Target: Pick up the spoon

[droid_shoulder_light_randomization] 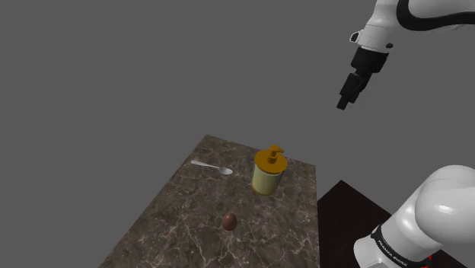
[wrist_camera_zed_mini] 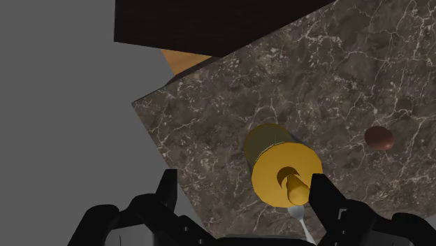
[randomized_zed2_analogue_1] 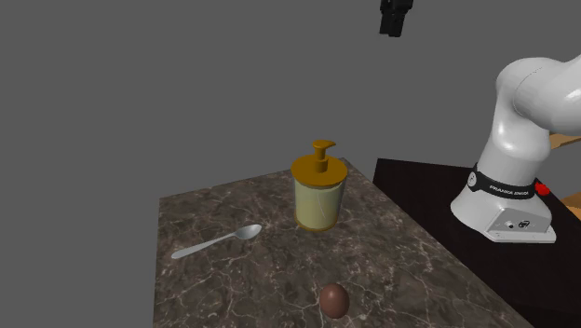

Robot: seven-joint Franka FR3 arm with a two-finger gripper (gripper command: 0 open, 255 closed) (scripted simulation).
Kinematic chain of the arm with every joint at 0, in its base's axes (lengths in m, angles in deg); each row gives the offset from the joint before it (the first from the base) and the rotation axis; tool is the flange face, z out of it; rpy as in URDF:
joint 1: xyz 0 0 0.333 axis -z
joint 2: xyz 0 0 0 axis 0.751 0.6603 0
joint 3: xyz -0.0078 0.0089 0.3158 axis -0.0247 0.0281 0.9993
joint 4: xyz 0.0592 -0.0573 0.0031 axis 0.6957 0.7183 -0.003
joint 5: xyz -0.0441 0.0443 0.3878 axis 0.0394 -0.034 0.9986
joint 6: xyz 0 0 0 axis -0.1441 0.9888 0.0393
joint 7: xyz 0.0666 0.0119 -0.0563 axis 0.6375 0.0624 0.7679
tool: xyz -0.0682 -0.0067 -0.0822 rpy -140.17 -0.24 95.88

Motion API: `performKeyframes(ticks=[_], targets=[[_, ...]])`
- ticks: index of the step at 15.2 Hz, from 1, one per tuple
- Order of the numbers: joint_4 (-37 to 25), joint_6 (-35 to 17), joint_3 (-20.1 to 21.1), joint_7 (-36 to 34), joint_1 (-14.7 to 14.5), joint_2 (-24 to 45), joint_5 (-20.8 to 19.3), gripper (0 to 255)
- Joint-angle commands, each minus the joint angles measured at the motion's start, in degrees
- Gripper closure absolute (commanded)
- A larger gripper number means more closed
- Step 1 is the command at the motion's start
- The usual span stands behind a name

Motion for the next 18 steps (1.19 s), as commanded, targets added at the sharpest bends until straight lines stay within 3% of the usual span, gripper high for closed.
performKeyframes(ticks=[1, 10, 18], targets=[[0.0, 0.0, 0.0, 0.0, 0.0, 0.0, 0.0, 0], [5.9, -18.5, 2.4, -0.5, -3.4, 10.3, 3.7, 0], [5.5, -34.1, 4.7, -0.2, -6.5, 24.0, 6.9, 0]])
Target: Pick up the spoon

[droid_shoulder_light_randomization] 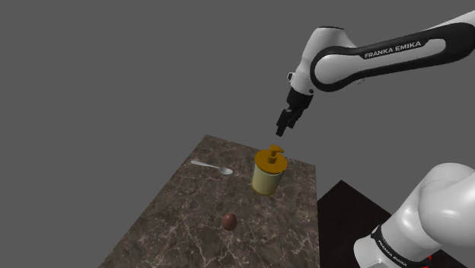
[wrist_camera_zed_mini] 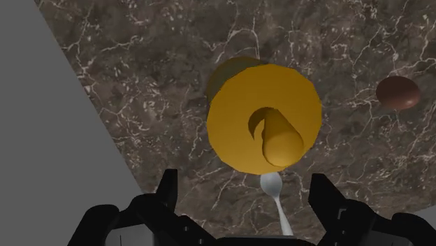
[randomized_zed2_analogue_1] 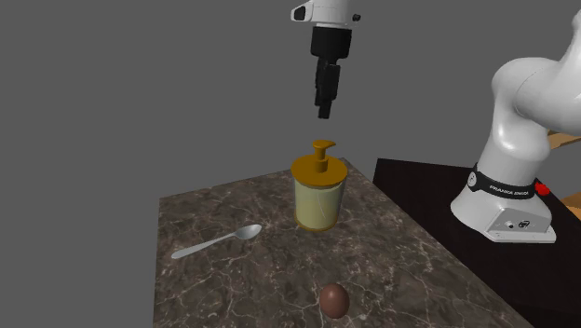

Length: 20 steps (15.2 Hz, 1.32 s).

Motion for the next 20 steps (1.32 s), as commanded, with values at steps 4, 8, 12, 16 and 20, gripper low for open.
performKeyframes(ticks=[4, 8, 12, 16, 20], targets=[[-2.5, -8.9, 1.2, 0.8, -1.7, 9.8, 1.7, 0], [-5.9, -14.8, 2.3, 1.2, -2.9, 18.0, 2.9, 0], [-10.4, -19.7, 3.5, 1.5, -4.1, 26.2, 3.6, 0], [-16.1, -23.5, 4.5, 1.5, -5.2, 34.5, 3.6, 0], [-22.8, -26.3, 5.3, 1.2, -6.5, 42.7, 3.1, 0]])
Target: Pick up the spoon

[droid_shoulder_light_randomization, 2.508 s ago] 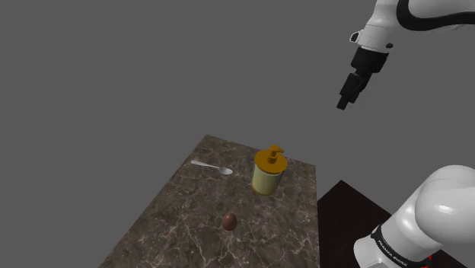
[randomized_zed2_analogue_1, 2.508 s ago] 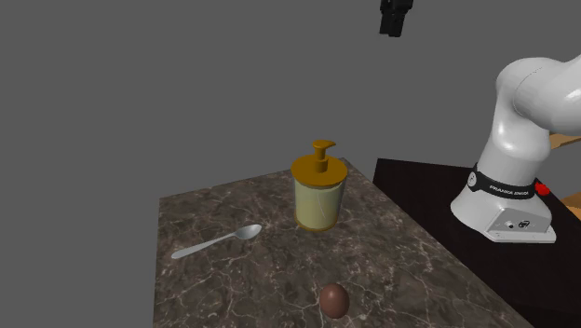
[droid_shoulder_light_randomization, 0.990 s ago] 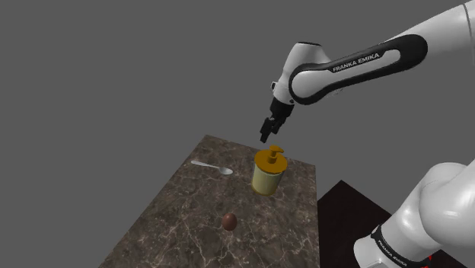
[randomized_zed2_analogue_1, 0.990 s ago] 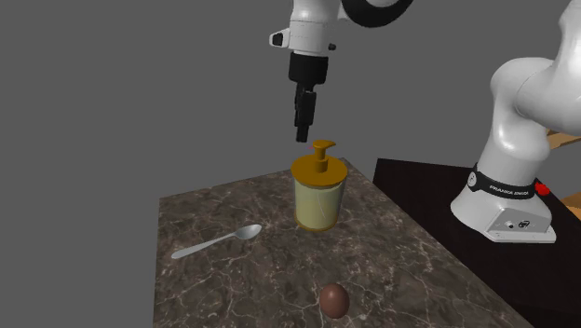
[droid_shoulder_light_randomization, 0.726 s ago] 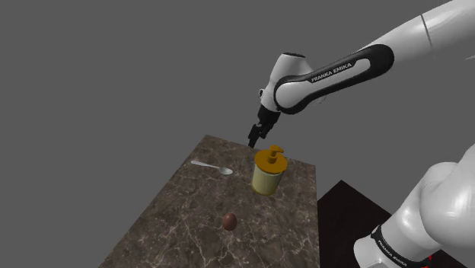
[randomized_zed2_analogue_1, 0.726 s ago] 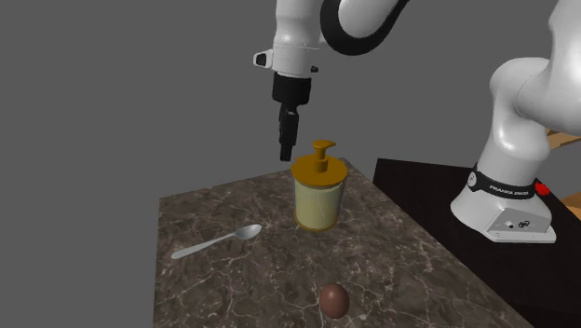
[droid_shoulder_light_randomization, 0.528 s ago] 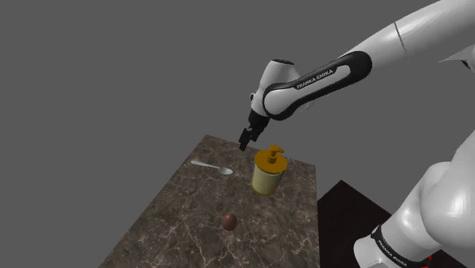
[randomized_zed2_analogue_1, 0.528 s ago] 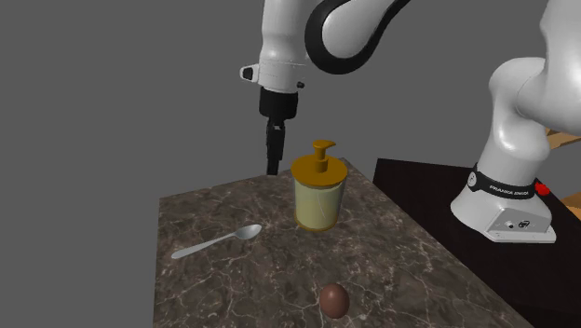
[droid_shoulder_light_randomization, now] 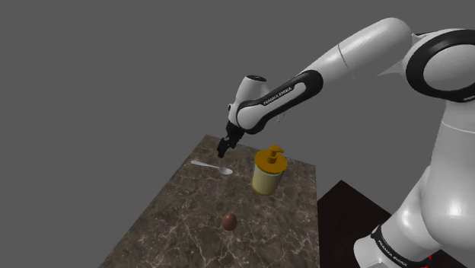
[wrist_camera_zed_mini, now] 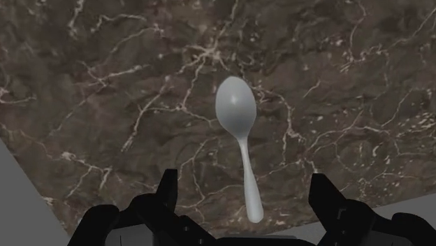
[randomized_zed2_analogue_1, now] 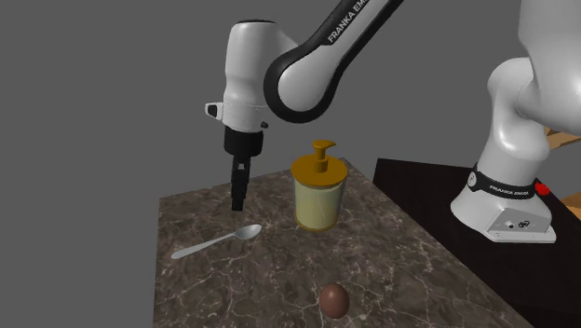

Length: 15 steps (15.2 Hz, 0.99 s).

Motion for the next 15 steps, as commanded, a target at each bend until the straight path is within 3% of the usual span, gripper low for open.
performKeyframes(ticks=[1, 6, 15], targets=[[-3.6, -1.3, 0.3, -0.2, -0.7, 4.3, -0.3, 0], [-13.5, -2.7, 0.6, -0.7, -2.7, 14.1, -1.3, 0], [-14.3, -6.4, 0.7, 0.0, -2.7, 18.6, -1.2, 0]])
